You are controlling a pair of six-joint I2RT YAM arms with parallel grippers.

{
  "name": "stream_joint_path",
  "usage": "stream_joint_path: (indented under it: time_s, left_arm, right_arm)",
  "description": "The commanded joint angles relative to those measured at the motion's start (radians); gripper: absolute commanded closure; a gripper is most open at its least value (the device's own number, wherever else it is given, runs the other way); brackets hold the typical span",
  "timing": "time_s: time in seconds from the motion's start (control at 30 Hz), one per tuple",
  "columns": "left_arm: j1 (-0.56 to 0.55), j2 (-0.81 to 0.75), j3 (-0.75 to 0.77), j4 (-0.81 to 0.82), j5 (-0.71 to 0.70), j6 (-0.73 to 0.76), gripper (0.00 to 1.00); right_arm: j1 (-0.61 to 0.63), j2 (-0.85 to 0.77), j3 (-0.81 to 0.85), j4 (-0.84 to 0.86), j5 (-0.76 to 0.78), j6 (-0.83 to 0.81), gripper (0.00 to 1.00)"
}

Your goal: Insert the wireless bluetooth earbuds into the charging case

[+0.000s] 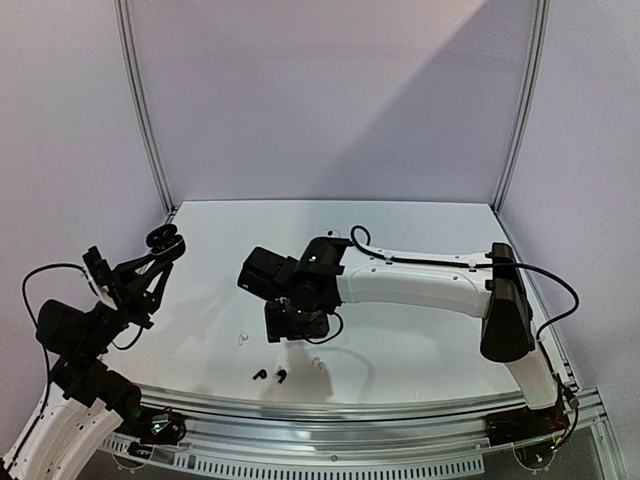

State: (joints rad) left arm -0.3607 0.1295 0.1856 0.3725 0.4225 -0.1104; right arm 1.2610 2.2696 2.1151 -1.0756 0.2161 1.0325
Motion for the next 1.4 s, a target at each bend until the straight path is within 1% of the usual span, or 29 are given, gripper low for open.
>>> stream_joint_path:
  time_s: [0.0,0.03,0.17,0.3,0.43,0.67,0.83,1.03,1.2,1.37]
  left_arm:
    - [0.011,-0.162,0.040,-0.222,0.105,0.018,1.00]
    - [0.011,-0.162,0.057,-0.252,0.114,0.034,1.00]
    - [0.011,-0.166,0.063,-0.259,0.155,0.057,1.00]
    - [0.041,-0.166,0.079,-0.323,0.132,0.074,1.00]
    - [0.051,-0.166,0.066,-0.322,0.067,0.099,1.00]
    - [0.020,-0.156,0.051,-0.314,-0.022,0.109,1.00]
    - [0.017,-0.145,0.054,-0.323,-0.156,0.138,1.00]
    - [0.010,-0.166,0.048,-0.310,-0.112,0.125,1.00]
    - [0.007,-0.166,0.046,-0.308,-0.122,0.124,1.00]
    - [0.004,-0.166,0.043,-0.299,-0.113,0.114,1.00]
  right_arm:
    - [0.021,0.064,0.023,0.018,0.003,0.068,0.45]
    - [0.021,0.079,0.024,0.026,-0.003,0.070,0.46]
    - [0.021,0.110,0.025,0.052,-0.015,0.094,0.48]
    - [0.023,0.131,0.025,0.092,-0.025,0.115,0.50]
    - [0.026,0.158,0.025,0.128,-0.030,0.118,0.50]
    - [0.054,0.166,0.022,0.094,-0.005,0.150,0.51]
    - [0.059,0.169,0.023,0.050,-0.018,0.205,0.54]
    - [0.064,0.210,0.048,0.037,-0.049,0.218,0.57]
    - [0.063,0.234,0.063,0.049,-0.065,0.216,0.57]
    - [0.066,0.246,0.064,0.030,-0.071,0.227,0.62]
